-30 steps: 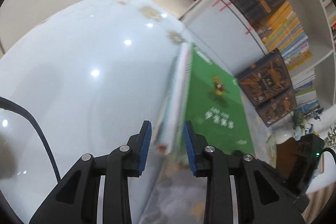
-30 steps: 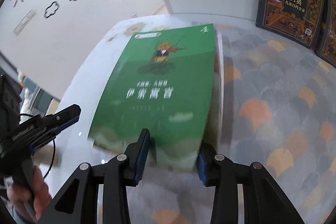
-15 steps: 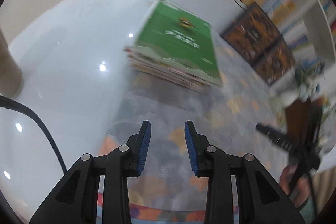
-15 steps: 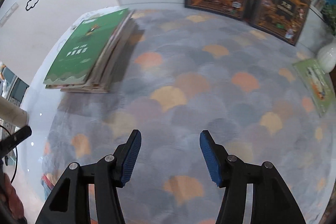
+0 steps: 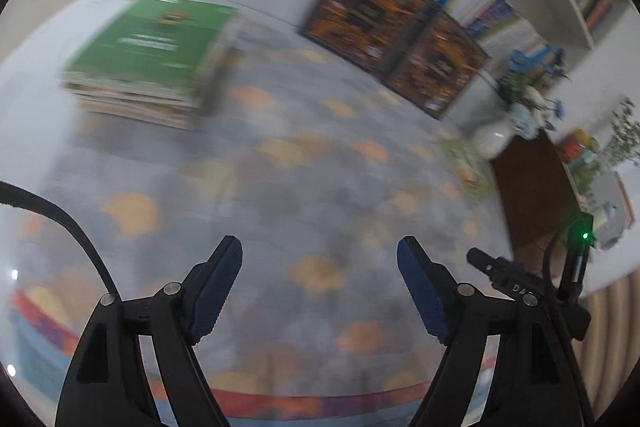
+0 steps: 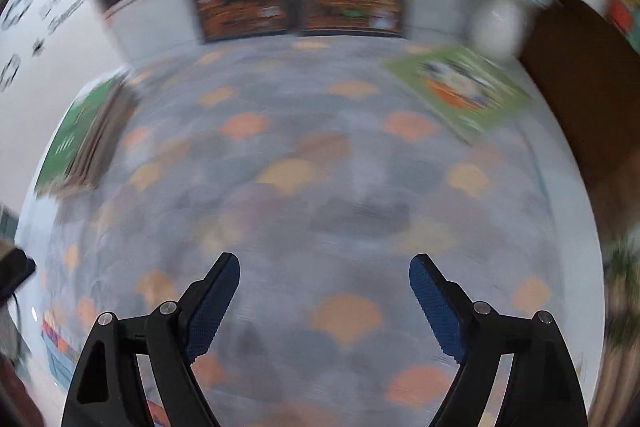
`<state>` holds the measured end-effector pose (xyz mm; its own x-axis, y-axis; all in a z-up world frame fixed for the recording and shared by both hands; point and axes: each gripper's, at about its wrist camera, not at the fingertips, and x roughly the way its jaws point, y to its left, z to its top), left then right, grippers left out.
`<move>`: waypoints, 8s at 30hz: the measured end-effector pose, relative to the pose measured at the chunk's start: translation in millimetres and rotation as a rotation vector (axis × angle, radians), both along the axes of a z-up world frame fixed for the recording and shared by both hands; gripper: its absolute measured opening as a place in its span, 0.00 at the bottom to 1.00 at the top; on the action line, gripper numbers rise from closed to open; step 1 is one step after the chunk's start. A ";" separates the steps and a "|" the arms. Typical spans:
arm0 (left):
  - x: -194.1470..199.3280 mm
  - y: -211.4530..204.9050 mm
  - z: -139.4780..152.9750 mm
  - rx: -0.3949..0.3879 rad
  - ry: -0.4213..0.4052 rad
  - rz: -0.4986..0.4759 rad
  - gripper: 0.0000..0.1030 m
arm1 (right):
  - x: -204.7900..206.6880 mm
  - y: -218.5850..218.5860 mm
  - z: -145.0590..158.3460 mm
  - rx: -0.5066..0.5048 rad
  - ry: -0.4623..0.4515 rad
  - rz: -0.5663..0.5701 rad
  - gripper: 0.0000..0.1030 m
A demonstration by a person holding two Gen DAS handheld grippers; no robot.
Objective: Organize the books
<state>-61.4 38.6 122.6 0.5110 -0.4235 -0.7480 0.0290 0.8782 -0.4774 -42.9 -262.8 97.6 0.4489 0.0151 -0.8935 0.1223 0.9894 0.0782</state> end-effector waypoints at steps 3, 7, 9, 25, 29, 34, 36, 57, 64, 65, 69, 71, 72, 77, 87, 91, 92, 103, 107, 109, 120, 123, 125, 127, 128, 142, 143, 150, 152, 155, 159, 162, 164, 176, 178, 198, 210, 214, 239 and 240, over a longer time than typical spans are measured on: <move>10.7 -53.1 1.0 0.021 0.004 -0.100 0.76 | -15.2 -53.2 5.1 0.004 -0.016 -0.094 0.83; 24.1 -118.0 13.0 0.059 -0.028 -0.228 0.76 | -22.1 -105.9 5.0 0.047 -0.017 -0.183 0.83; 34.3 -145.8 15.5 0.059 -0.030 -0.279 0.76 | -27.6 -125.3 2.5 0.083 -0.018 -0.221 0.83; 213.7 -271.7 -15.1 0.119 -0.002 -0.465 0.71 | 80.6 -189.5 -39.7 0.271 -0.060 -0.339 0.46; 260.8 -309.8 -48.5 0.118 0.049 -0.505 0.53 | 110.8 -205.1 -62.2 0.294 -0.006 -0.355 0.48; 303.6 -343.3 -77.1 0.126 0.034 -0.486 0.46 | 132.1 -225.6 -80.7 0.311 0.005 -0.406 0.48; 318.1 -354.1 -87.7 0.085 0.068 -0.501 0.46 | 140.9 -229.4 -81.3 0.298 -0.017 -0.416 0.49; 108.7 -209.8 -85.8 0.066 0.206 -0.322 0.47 | 56.5 -93.8 -75.1 0.170 0.097 0.045 0.51; 32.7 -105.1 -90.2 -0.001 0.287 -0.088 0.47 | 22.1 -4.9 -73.9 0.139 0.160 0.353 0.51; 22.5 -95.2 -91.7 -0.035 0.294 -0.060 0.47 | 17.8 -0.4 -73.6 0.128 0.159 0.370 0.51; -3.1 -90.7 -98.2 -0.008 0.311 -0.010 0.46 | 0.9 3.9 -75.1 0.130 0.180 0.381 0.51; -14.1 -96.2 -98.3 0.001 0.292 -0.013 0.46 | -6.2 0.3 -78.6 0.141 0.190 0.377 0.50; -17.5 -100.3 -98.9 -0.005 0.288 -0.018 0.46 | -10.8 0.3 -78.1 0.142 0.182 0.386 0.49; -10.1 -103.8 -98.8 -0.017 0.257 0.008 0.47 | -17.7 5.0 -79.6 0.174 0.143 0.376 0.49; -18.4 -72.2 -67.2 -0.423 0.131 0.039 0.47 | -12.4 -34.8 -83.6 0.400 0.179 0.284 0.52; -6.6 -73.9 -74.7 -0.416 0.163 0.062 0.47 | -11.8 -36.5 -86.7 0.444 0.191 0.276 0.52; -4.5 -76.9 -71.3 -0.416 0.153 0.057 0.47 | -13.2 -37.1 -85.7 0.438 0.189 0.280 0.52; 11.5 -87.0 -93.1 -0.305 0.192 0.113 0.11 | -13.0 -36.5 -88.4 0.532 0.211 0.249 0.68; 19.5 -85.1 -101.5 -0.383 0.220 0.109 0.11 | -17.0 -32.1 -89.3 0.544 0.214 0.245 0.71; 23.7 -90.9 -102.1 -0.392 0.227 0.087 0.11 | -19.2 -32.2 -90.2 0.563 0.212 0.243 0.75; 40.3 -111.2 -103.4 -0.632 0.308 0.058 0.11 | -15.4 -71.2 -111.0 0.896 0.344 0.067 0.78; 45.2 -115.3 -97.4 -0.677 0.328 0.036 0.11 | -17.6 -88.7 -120.9 1.021 0.348 0.002 0.78; 48.9 -116.0 -94.9 -0.690 0.335 0.044 0.11 | -15.0 -92.2 -127.5 1.106 0.348 -0.017 0.79; 52.9 -114.9 -93.0 -0.679 0.334 0.047 0.11 | -12.5 -92.3 -129.3 1.162 0.337 -0.038 0.79; 54.4 -113.2 -93.1 -0.677 0.336 0.052 0.11 | -10.6 -91.0 -127.8 1.188 0.328 -0.037 0.79; 59.4 -116.4 -106.9 -0.772 0.442 0.040 0.11 | 23.5 -96.3 -140.6 1.191 0.240 -0.105 0.55; 59.8 -116.2 -107.0 -0.761 0.442 0.039 0.11 | 26.4 -97.5 -140.3 1.185 0.228 -0.111 0.48; 62.4 -128.6 -98.0 -0.515 0.398 -0.017 0.14 | 31.0 -94.1 -109.9 0.932 0.154 -0.061 0.37; 60.9 -137.5 -84.8 -0.390 0.337 -0.056 0.17 | 30.2 -81.6 -87.7 0.753 0.110 0.018 0.36; 54.9 -141.3 -69.8 -0.311 0.276 -0.083 0.19 | 25.4 -63.7 -59.0 0.538 0.040 0.119 0.36; 38.7 -147.3 -49.0 -0.160 0.194 -0.133 0.24 | 3.8 -35.1 -30.4 0.306 -0.049 0.217 0.36; 21.0 -141.9 -42.8 -0.085 0.167 -0.168 0.24 | -19.6 -15.2 -25.2 0.223 -0.058 0.266 0.36; 11.7 -128.3 -46.1 -0.123 0.194 -0.156 0.24 | -31.2 -12.1 -27.6 0.256 -0.043 0.268 0.36; -10.2 -34.8 6.1 -0.185 0.063 -0.166 0.24 | -69.7 72.5 23.2 0.213 -0.166 0.346 0.36; -4.7 -14.4 19.8 -0.194 0.024 -0.164 0.24 | -66.5 89.7 37.1 0.217 -0.207 0.339 0.36; 122.6 235.3 22.9 -0.233 -0.060 0.035 0.24 | 106.3 329.0 47.9 0.385 -0.252 0.453 0.37; 160.5 263.3 -13.0 -0.290 -0.016 0.042 0.21 | 151.6 351.0 18.3 0.406 -0.198 0.385 0.38; 160.8 269.6 -23.5 -0.293 0.002 0.058 0.22 | 159.9 358.4 10.0 0.405 -0.158 0.382 0.41; 51.3 135.4 34.2 0.315 -0.089 0.046 0.66 | 37.5 230.7 51.0 0.150 -0.158 0.287 0.56; 47.8 120.7 44.7 0.306 -0.121 0.053 0.67 | 29.4 214.9 63.0 0.142 -0.194 0.268 0.56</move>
